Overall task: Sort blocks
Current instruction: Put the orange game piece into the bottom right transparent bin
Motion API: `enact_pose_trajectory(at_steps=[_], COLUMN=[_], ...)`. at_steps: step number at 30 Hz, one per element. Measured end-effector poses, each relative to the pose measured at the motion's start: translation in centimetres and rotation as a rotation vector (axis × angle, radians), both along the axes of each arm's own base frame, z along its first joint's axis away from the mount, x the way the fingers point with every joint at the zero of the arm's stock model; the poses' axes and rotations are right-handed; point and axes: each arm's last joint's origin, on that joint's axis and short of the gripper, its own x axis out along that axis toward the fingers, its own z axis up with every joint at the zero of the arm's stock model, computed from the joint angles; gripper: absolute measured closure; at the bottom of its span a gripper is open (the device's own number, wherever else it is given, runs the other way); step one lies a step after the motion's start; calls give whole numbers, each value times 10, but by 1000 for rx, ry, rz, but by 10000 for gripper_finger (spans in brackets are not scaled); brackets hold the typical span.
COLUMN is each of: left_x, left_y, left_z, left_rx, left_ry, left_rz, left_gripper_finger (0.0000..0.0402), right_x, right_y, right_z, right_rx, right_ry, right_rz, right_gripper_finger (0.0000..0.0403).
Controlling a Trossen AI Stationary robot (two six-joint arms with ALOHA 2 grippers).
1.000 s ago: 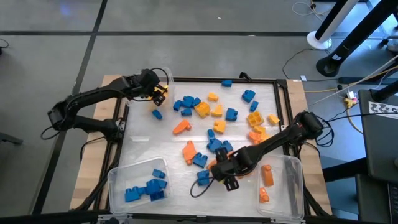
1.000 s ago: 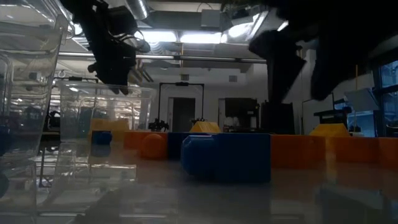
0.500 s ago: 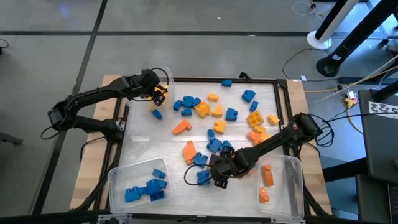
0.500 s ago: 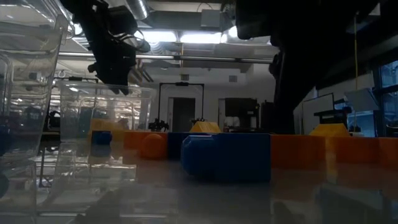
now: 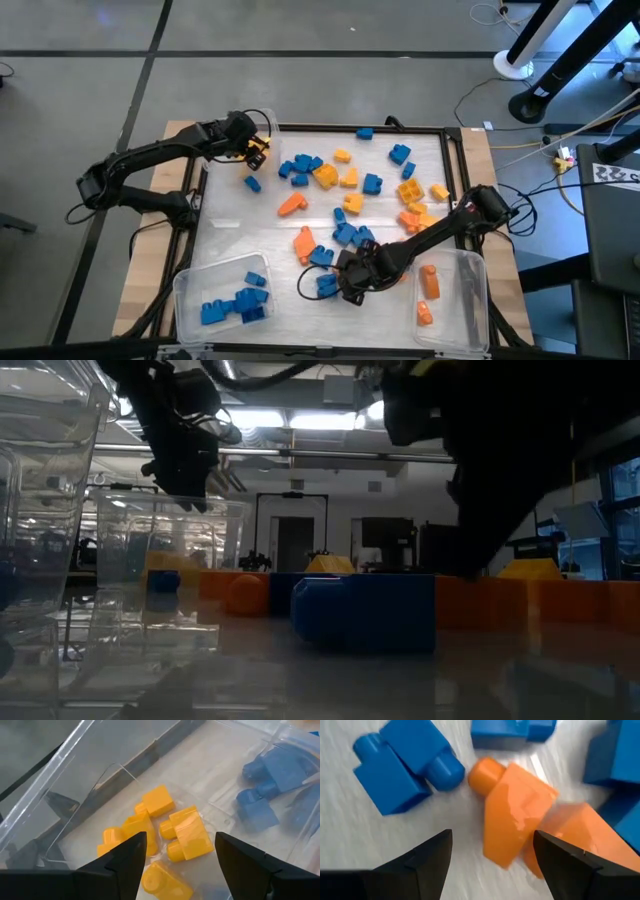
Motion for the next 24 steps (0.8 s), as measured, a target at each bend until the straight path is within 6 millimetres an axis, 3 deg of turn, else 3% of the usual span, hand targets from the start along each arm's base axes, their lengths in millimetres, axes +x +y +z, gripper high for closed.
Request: enact_pose_trajectory(at_steps=[9, 14, 18, 24], left_x=[0, 0, 0, 0], left_y=[0, 0, 0, 0], left_z=[0, 0, 0, 0], left_rx=[-1, 0, 0, 0], left_ry=[1, 0, 0, 0], left_rz=[0, 0, 0, 0], left_gripper_finger=[176, 176, 176, 176], right_x=[6, 7, 7, 7], right_y=[2, 2, 1, 0], right_z=[-25, -28, -28, -29], right_rx=[-40, -64, -103, -141], right_ry=[33, 28, 11, 3], right_rz=[-6, -11, -14, -1], right_gripper_finger=[123, 128, 165, 256])
